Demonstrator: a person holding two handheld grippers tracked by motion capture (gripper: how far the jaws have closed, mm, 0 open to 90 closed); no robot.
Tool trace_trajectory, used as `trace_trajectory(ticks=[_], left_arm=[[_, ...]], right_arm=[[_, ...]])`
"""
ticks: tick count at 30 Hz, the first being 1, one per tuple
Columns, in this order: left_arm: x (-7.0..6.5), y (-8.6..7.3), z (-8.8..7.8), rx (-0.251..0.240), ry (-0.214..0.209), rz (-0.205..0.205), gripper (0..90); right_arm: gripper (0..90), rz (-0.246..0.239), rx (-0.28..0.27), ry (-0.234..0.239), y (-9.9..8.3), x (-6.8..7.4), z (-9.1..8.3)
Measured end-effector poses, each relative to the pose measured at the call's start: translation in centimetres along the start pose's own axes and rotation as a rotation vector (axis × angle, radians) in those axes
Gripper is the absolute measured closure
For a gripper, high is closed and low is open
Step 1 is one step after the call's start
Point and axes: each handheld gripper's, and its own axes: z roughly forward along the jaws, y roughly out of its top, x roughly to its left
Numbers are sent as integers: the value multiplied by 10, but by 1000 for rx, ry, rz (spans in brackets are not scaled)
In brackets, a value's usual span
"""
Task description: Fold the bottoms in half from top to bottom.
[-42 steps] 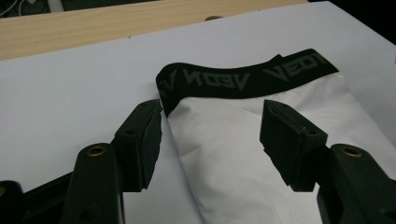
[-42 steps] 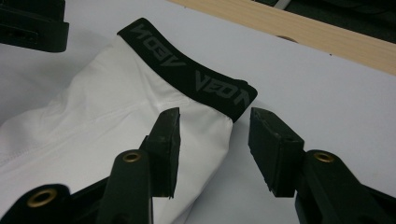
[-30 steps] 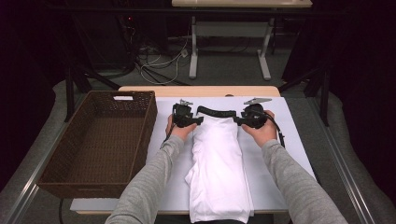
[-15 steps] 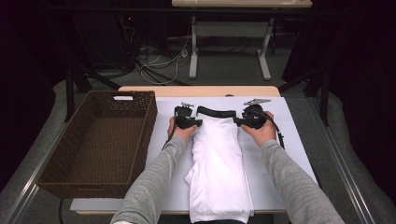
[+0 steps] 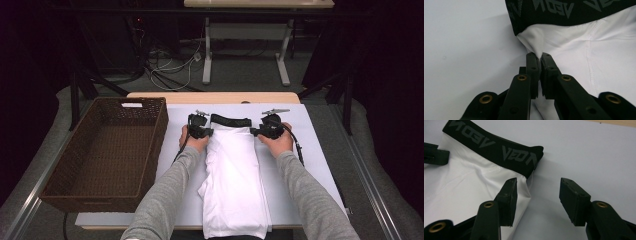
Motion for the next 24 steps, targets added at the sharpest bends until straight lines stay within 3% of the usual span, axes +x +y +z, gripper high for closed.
trace_trajectory(ticks=[9, 19, 24], left_arm=[[4, -1, -6, -9, -4, -6, 867], [4, -3, -11, -22, -17, -3, 867], [6, -4, -11, -22, -27, -25, 867]], right_arm=[[487, -4, 0, 14, -1, 5, 11], [460, -20, 36, 2, -1, 8, 23], [460, -25, 32, 1, 1, 9, 27]])
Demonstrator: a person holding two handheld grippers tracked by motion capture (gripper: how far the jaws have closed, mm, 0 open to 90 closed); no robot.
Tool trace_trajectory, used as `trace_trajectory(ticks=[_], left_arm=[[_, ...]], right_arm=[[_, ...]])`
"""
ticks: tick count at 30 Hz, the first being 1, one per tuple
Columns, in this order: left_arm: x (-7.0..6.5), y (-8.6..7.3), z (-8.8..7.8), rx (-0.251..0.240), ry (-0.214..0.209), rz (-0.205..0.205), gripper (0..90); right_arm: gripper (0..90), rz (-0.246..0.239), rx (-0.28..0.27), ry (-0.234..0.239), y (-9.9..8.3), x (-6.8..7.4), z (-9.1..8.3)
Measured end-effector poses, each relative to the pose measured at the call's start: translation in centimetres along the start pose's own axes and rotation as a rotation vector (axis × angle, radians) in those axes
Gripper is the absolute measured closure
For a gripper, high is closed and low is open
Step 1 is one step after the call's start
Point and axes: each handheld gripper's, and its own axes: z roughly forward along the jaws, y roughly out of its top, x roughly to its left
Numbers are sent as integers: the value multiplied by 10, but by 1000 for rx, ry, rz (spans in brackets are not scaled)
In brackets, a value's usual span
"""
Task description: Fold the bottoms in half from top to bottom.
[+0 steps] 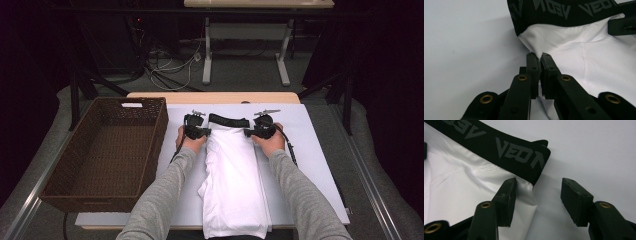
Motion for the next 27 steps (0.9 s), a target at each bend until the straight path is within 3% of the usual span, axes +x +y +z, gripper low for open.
trace_trajectory(ticks=[15, 20, 27], left_arm=[[3, 0, 1, 5, -21, -13, 867], [5, 0, 1, 4, -25, -16, 867], [5, -1, 3, 7, -32, -25, 867]], right_arm=[[543, 36, -20, 73, -1, 4, 4], [633, 34, -19, 114, -1, 7, 5], [796, 18, -10, 128, -2, 7, 5]])
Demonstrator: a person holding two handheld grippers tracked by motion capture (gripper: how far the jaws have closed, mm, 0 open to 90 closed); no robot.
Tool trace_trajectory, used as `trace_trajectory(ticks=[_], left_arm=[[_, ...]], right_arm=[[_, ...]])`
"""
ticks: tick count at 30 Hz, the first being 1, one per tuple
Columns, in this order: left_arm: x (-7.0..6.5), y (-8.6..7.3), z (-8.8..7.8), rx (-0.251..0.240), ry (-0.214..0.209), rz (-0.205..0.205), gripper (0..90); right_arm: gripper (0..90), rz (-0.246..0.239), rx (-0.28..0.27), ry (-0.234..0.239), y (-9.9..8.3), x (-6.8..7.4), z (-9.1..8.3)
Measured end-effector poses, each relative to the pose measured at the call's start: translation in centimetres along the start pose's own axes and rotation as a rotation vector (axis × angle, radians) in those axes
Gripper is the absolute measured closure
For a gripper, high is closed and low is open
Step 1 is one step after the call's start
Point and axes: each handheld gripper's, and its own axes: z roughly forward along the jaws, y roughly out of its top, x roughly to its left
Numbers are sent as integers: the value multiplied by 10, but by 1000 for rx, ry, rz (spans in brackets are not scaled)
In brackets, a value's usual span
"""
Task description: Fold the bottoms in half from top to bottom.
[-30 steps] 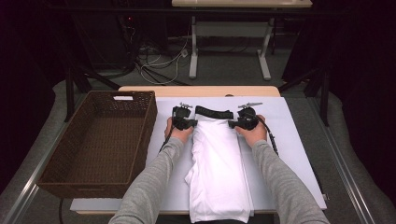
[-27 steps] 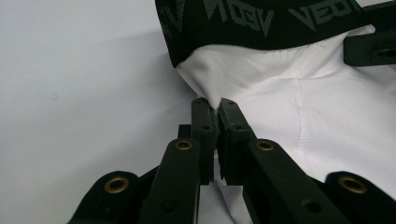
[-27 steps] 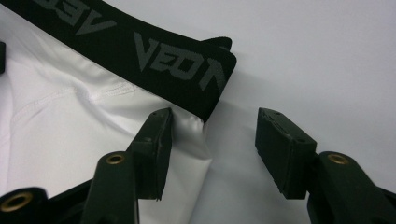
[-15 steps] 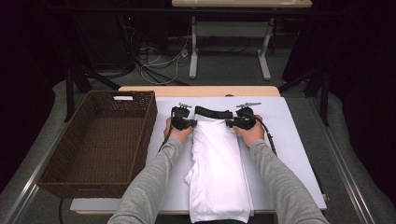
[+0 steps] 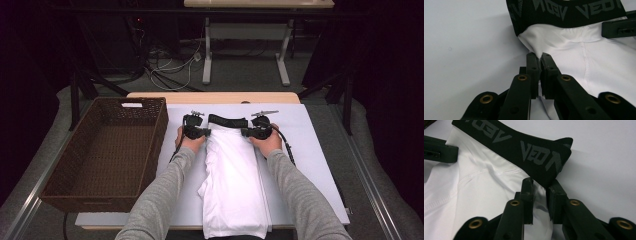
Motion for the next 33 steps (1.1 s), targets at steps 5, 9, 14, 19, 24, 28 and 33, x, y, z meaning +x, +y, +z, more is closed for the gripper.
trace_trajectory(ticks=[5, 9, 14, 19, 24, 28, 33], left_arm=[[1, 0, 0, 2, 0, 3, 867], [0, 0, 0, -2, -2, 1, 867], [2, 2, -2, -13, -9, 2, 867], [0, 5, -3, -15, -11, 4, 867], [-2, 11, -8, -26, -11, 16, 867], [-5, 17, -13, -45, -20, 30, 867], [-9, 26, -19, -66, -22, 46, 867]], right_arm=[[863, -5, 9, 14, 0, 1, 0], [871, -11, 3, 26, -1, 1, -1], [875, -18, 12, 8, 0, 2, -2], [876, -30, 15, 4, 1, 2, -5], [878, -38, -15, -7, 5, 4, -11], [878, -45, -35, -6, 9, 4, -20], [878, -63, -64, -14, 16, 4, -33]])
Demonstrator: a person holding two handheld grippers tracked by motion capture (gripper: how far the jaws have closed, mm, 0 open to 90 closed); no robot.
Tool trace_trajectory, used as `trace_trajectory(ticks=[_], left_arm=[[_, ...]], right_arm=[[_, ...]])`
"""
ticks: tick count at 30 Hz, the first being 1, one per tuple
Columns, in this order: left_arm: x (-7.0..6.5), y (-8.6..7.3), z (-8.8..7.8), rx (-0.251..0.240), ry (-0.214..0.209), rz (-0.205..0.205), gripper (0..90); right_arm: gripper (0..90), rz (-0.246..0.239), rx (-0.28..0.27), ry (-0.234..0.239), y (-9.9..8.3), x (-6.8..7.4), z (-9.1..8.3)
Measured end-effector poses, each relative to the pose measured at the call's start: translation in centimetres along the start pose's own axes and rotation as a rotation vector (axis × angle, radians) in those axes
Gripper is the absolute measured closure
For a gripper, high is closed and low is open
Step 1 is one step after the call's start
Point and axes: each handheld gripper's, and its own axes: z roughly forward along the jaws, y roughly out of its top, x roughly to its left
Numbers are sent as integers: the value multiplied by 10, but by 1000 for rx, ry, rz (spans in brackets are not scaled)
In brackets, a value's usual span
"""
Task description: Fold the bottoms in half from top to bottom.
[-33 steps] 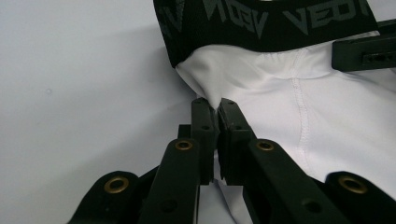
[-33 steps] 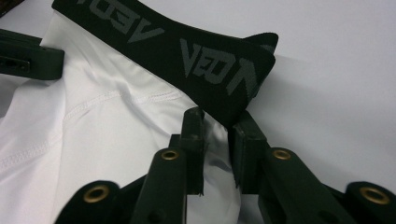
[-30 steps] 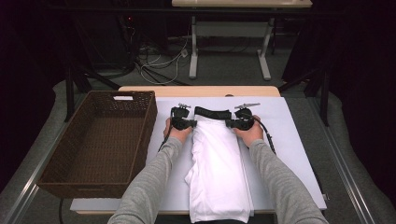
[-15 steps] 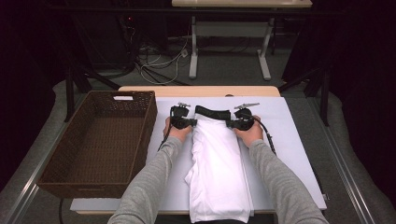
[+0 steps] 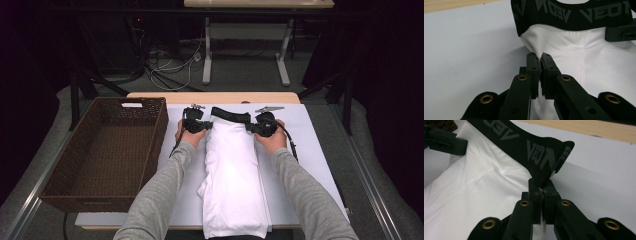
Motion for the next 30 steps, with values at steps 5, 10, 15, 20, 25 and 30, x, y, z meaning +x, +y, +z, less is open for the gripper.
trace_trajectory(ticks=[5, 10, 15, 20, 25, 30], left_arm=[[-4, 11, -5, -20, -2, 21, 867], [-6, 24, -10, -41, -4, 30, 867], [-7, 36, -16, -62, 4, 49, 866], [-8, 47, -22, -81, 11, 54, 867], [-8, 56, -25, -94, 15, 63, 867], [-9, 62, -28, -103, 22, 74, 866]], right_arm=[[878, -17, -24, -9, 7, -2, -9], [878, -29, -50, -26, 19, -2, -14], [878, -32, -67, -40, 30, -2, -20], [877, -39, -93, -54, 41, -1, -24], [877, -45, -113, -69, 50, 0, -26], [877, -47, -128, -77, 57, 0, -29]])
